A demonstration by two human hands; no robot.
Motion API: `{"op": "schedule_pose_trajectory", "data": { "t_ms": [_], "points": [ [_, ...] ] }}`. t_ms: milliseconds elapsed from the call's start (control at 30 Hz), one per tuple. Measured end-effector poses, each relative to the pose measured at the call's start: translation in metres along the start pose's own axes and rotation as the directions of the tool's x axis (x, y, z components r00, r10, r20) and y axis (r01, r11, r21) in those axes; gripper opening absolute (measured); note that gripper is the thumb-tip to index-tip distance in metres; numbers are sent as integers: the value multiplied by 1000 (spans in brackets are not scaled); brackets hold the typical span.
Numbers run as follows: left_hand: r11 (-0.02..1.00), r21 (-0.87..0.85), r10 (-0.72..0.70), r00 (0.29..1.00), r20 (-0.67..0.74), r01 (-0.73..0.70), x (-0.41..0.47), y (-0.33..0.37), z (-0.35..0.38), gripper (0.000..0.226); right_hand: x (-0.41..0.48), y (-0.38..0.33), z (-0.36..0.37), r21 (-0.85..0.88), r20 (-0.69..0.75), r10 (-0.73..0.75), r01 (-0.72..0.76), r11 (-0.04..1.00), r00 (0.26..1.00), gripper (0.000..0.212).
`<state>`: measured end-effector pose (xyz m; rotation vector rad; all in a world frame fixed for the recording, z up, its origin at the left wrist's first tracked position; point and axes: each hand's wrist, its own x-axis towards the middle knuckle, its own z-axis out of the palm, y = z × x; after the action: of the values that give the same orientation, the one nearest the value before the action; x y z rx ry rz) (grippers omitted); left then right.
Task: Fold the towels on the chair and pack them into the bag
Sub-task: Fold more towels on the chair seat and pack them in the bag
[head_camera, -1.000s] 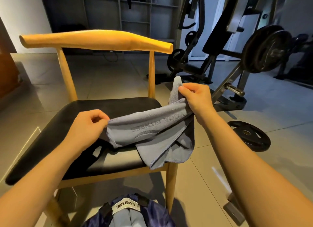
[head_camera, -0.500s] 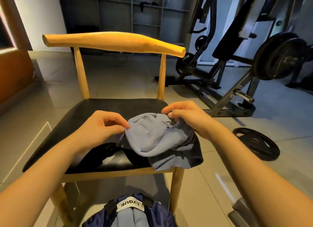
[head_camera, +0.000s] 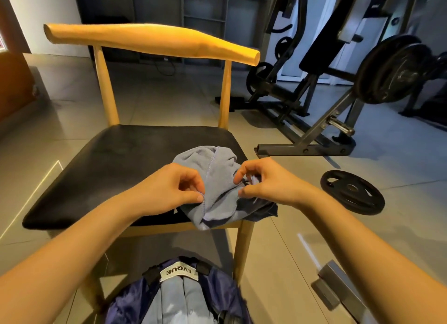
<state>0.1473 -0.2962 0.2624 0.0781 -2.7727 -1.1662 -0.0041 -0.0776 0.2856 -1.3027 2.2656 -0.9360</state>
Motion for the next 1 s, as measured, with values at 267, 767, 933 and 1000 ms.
{"op": "schedule_pose_trajectory", "data": {
  "t_ms": [267,767,933,1000],
  "points": [
    [960,274,10,975,-221,52,-2,-11,0,27,2,-15,15,-251,77,-144,159,955,987,14],
    [902,-364,-339,902,-267,231,-17,-18,-25,8,11,-18,32,-371,177,-67,130,919,982,11],
    [949,-307,-136,970,-201,70,-26,4,-33,14,18,-24,14,35,-5,-50,51,998,999,12],
    [971,-233,12,985,-174,-54,-29,18,-34,14,20,-31,12,199,-83,-28,44,979,996,10]
  ]
}}
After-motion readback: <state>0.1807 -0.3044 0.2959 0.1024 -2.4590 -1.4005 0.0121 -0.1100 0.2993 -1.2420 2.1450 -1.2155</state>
